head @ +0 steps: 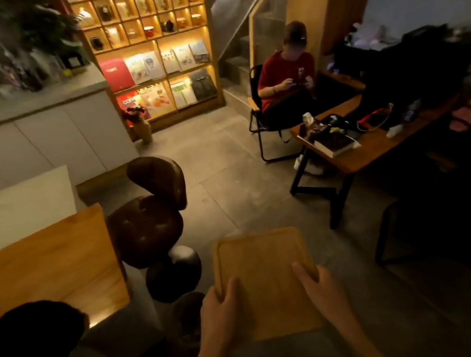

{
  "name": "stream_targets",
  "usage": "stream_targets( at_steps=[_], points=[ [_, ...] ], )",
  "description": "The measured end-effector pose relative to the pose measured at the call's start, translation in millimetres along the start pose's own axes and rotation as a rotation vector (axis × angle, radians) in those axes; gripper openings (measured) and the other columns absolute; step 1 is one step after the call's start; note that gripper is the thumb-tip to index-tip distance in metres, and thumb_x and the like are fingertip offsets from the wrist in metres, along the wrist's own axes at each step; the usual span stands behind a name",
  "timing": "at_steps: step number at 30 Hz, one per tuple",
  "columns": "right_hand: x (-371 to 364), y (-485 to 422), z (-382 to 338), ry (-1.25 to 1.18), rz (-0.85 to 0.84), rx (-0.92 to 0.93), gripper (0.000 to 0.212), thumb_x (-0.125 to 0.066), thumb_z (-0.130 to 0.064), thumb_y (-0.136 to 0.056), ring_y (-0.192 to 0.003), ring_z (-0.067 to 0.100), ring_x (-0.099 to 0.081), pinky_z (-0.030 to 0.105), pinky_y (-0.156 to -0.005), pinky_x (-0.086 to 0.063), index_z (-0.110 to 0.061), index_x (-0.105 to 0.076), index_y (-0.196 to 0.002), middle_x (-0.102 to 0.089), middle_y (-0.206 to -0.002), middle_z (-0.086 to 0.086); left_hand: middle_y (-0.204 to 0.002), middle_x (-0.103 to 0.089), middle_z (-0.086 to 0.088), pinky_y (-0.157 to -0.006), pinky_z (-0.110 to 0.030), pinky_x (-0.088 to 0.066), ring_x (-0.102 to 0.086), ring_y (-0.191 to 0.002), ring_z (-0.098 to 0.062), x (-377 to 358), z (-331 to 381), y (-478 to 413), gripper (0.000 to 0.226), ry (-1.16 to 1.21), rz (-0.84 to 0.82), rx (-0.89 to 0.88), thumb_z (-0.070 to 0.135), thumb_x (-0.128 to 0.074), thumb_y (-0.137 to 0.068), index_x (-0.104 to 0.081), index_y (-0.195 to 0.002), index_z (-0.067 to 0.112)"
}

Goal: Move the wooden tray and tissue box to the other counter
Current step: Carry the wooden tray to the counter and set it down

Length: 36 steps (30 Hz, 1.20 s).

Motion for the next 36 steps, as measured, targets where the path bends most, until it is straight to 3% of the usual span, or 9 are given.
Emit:
stream_targets(
  at_steps=[7, 12, 16, 18, 21, 25, 27, 30, 36],
  points=[
    [-13, -168, -75, 0.209, -0.113, 0.133, 0.05, -0.048, -0.066, -0.09, -0.077, 0.019, -0.066, 0.038, -0.076, -0.056, -0.018, -0.063, -0.089, -0.068, -0.085, 0.002, -0.102, -0.064, -0.002, -0.076, -0.033, -0.053, -0.064, -0.09, -0.019, -25, 67, -123, 0.029, 0.094, 0.168, 0.002, 0.049, -0.054, -0.093, -0.056, -0.101, 0.022],
    [-42, -277, -167, 0.281, -0.296, 0.299, 0.035, -0.048, -0.054, -0.096, -0.069, 0.007, -0.053, 0.02, -0.059, -0.038, -0.021, -0.056, -0.088, -0.056, -0.077, -0.008, -0.106, -0.059, 0.001, -0.072, -0.031, -0.048, -0.061, -0.092, -0.016, -28, 118, -193, 0.026, 0.246, 0.398, 0.089, 0.05, -0.053, -0.094, -0.049, -0.103, 0.026],
    [-98, -330, -221, 0.377, -0.422, 0.493, 0.036, -0.044, -0.057, -0.096, -0.065, 0.012, -0.057, 0.029, -0.061, -0.044, -0.03, -0.056, -0.074, -0.057, -0.067, -0.008, -0.109, -0.058, 0.002, -0.07, -0.03, -0.048, -0.06, -0.095, -0.016, -5, 135, -224, 0.038, 0.382, 0.619, 0.129, 0.05, -0.051, -0.094, -0.049, -0.118, 0.021],
    [-127, -346, -247, 0.387, -0.483, 0.585, 0.036, -0.047, -0.049, -0.098, -0.055, 0.007, -0.053, 0.02, -0.053, -0.037, -0.028, -0.054, -0.07, -0.053, -0.06, -0.007, -0.113, -0.056, 0.003, -0.072, -0.029, -0.047, -0.058, -0.094, -0.013, 7, 144, -240, 0.04, 0.44, 0.745, 0.161, 0.048, -0.05, -0.096, -0.045, -0.125, 0.022],
    [-177, -366, -278, 0.384, -0.593, 0.698, 0.025, -0.047, -0.045, -0.099, -0.049, -0.003, -0.049, 0.01, -0.046, -0.035, -0.034, -0.059, -0.08, -0.05, -0.057, -0.013, -0.138, -0.046, -0.003, -0.094, -0.04, -0.043, -0.051, -0.117, -0.022, 27, 147, -265, 0.054, 0.398, 0.915, 0.144, 0.044, -0.045, -0.1, -0.03, -0.147, 0.023],
    [-242, -384, -308, 0.348, -0.737, 0.772, 0.041, -0.049, -0.042, -0.1, -0.083, -0.001, -0.061, 0.012, -0.07, -0.045, -0.025, -0.053, -0.136, -0.071, -0.098, -0.006, -0.145, -0.043, -0.004, -0.092, -0.037, -0.04, -0.048, -0.118, -0.017, 56, 147, -290, 0.052, 0.419, 1.155, 0.144, 0.039, -0.045, -0.101, -0.027, -0.148, 0.028],
    [-270, -387, -322, 0.378, -0.812, 0.823, 0.043, -0.05, -0.039, -0.1, -0.086, -0.005, -0.059, 0.013, -0.078, -0.045, -0.019, -0.055, -0.138, -0.07, -0.1, -0.013, -0.143, -0.045, -0.005, -0.092, -0.037, -0.041, -0.049, -0.118, -0.019, 67, 144, -301, 0.048, 0.478, 1.257, 0.209, 0.037, -0.044, -0.102, -0.03, -0.146, 0.027],
    [-316, -394, -346, 0.425, -0.908, 0.893, 0.042, -0.053, -0.032, -0.1, -0.069, -0.013, -0.055, 0.001, -0.065, -0.041, -0.014, -0.055, -0.137, -0.058, -0.084, -0.026, -0.142, -0.046, -0.004, -0.097, -0.037, -0.039, -0.048, -0.124, -0.022, 86, 142, -323, 0.046, 0.535, 1.358, 0.286, 0.035, -0.043, -0.102, -0.034, -0.146, 0.024],
    [-397, -390, -375, 0.482, -1.111, 0.958, 0.038, -0.056, -0.024, -0.099, -0.084, -0.006, -0.052, 0.01, -0.074, -0.037, -0.005, -0.06, -0.132, -0.059, -0.101, -0.008, -0.121, -0.039, 0.003, -0.093, -0.027, -0.039, -0.044, -0.096, 0.0, 116, 132, -345, 0.041, 0.616, 1.594, 0.42, 0.024, -0.049, -0.101, -0.048, -0.141, 0.014]
  ],
)
Point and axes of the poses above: each hand's wrist, its own y-axis away from the middle knuckle, its own x-axis out of the back of the hand, z = x × y, the point moved 1 cm from there along -y, towards the middle knuckle
